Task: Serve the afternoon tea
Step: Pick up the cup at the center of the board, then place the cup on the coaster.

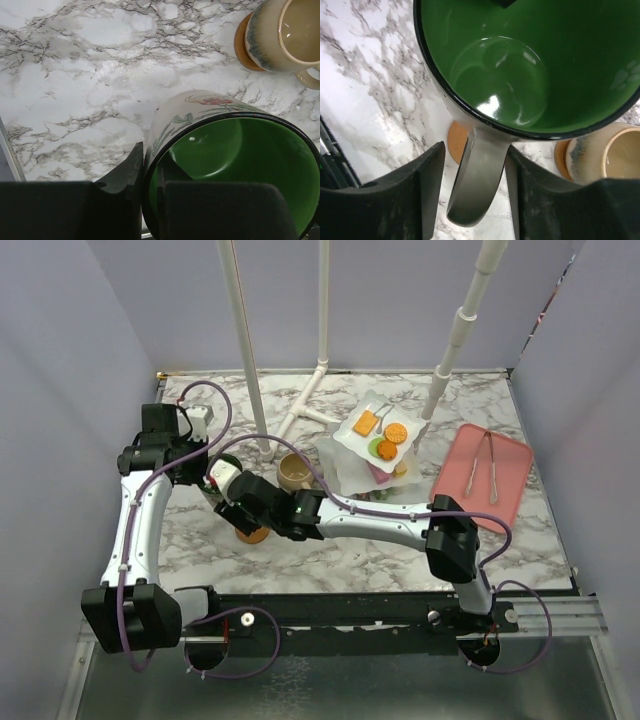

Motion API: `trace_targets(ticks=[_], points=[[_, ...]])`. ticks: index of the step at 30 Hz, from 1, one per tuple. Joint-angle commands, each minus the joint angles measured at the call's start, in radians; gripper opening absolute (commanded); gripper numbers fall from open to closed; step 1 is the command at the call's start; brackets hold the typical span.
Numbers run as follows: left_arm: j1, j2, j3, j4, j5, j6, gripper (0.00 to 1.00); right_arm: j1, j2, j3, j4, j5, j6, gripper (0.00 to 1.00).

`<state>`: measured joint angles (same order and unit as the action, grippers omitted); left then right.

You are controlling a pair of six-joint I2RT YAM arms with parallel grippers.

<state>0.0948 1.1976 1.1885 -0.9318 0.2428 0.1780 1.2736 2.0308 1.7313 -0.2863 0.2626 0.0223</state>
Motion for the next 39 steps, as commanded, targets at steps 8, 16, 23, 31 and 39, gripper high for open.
trace_targets(ticks=[8,16,23,31,39], points=[[-0.061,-0.051,0.047,0.019,0.052,-0.066,0.33,-0.010,-0.072,-0.158,0.175,0.068,0.005,0.01],[-0.061,0.010,0.159,0.013,0.006,-0.030,0.99,-0.008,-0.211,-0.360,0.320,0.035,0.015,0.00],[-0.048,0.069,0.221,0.021,-0.027,-0.015,0.99,0.002,-0.246,-0.483,0.445,0.025,0.024,0.00],[-0.033,0.098,0.208,0.061,-0.034,0.011,0.99,0.022,-0.258,-0.632,0.699,0.005,-0.006,0.01],[-0.026,0.104,0.157,0.083,-0.028,0.056,0.99,0.021,-0.206,-0.709,0.883,0.003,-0.013,0.00]])
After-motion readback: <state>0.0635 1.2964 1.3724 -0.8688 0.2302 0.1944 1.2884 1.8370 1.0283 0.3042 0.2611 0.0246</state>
